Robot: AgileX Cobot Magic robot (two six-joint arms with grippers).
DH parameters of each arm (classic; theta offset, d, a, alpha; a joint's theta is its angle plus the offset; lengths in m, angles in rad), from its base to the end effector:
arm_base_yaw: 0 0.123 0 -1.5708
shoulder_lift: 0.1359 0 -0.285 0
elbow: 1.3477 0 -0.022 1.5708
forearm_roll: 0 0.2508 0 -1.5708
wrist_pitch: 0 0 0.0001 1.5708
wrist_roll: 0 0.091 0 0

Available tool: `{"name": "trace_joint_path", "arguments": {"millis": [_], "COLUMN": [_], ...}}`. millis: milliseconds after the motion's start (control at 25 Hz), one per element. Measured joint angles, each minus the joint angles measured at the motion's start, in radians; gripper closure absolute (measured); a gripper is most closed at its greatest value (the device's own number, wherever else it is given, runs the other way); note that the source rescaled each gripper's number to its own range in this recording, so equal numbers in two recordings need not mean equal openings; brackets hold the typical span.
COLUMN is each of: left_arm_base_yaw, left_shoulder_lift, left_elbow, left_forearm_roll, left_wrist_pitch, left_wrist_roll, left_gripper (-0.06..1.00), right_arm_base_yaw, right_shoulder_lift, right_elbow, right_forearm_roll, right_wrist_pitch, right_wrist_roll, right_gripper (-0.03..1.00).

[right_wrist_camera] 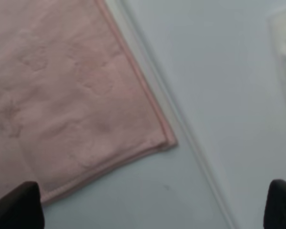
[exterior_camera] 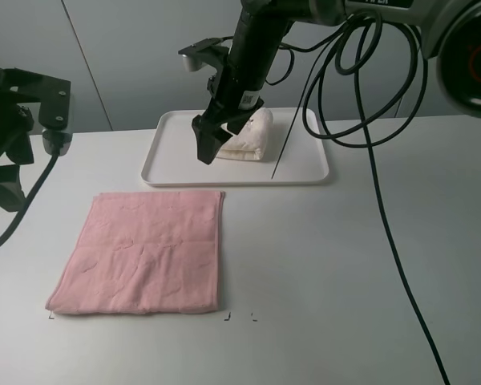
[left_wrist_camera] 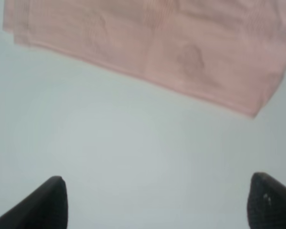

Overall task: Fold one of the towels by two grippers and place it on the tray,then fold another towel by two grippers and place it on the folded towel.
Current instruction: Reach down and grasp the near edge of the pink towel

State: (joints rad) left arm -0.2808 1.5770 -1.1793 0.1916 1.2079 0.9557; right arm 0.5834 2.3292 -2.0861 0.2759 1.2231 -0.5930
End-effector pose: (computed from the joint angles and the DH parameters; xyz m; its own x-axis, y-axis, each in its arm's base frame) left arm 0.2841 -0.0651 0.2600 -0.2739 0.9541 0.1214 0.9560 0.2564 0.1423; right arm 0.3971 0.2900 0.1981 -0.4439 -0.8451 -0.2979 -0.8958 0.4270 0.1237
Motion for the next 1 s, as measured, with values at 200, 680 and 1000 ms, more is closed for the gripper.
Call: {"name": "trace_joint_path", "arguments": {"millis": [200, 680, 1000], "left_arm_base_yaw": [0.0, 0.04, 0.138], "left_shoulder_lift": [0.0, -0.002, -0.002], "left_elbow": [0.013, 0.341, 0.347], "left_forearm_roll": [0.081, 0.05, -0.208], "left_wrist_pitch": [0.0, -0.393, -0.48], "left_wrist_roll": [0.053, 0.209, 0.491], "left_gripper": [-0.02, -0.02, -0.02], "right_arm_base_yaw": [0.057, 0.062, 0.064], "right_shoulder_lift": [-0.002, -0.073, -0.159], "right_elbow": [0.0, 0.121, 0.38], "right_forearm_roll": [-0.03, -0.097, -0.106], "right_wrist_pitch": [0.002, 0.0, -0.013], "right_wrist_roll": [-0.004, -0.014, -0.051], "right_gripper": [-0.03, -0.03, -0.03]}}
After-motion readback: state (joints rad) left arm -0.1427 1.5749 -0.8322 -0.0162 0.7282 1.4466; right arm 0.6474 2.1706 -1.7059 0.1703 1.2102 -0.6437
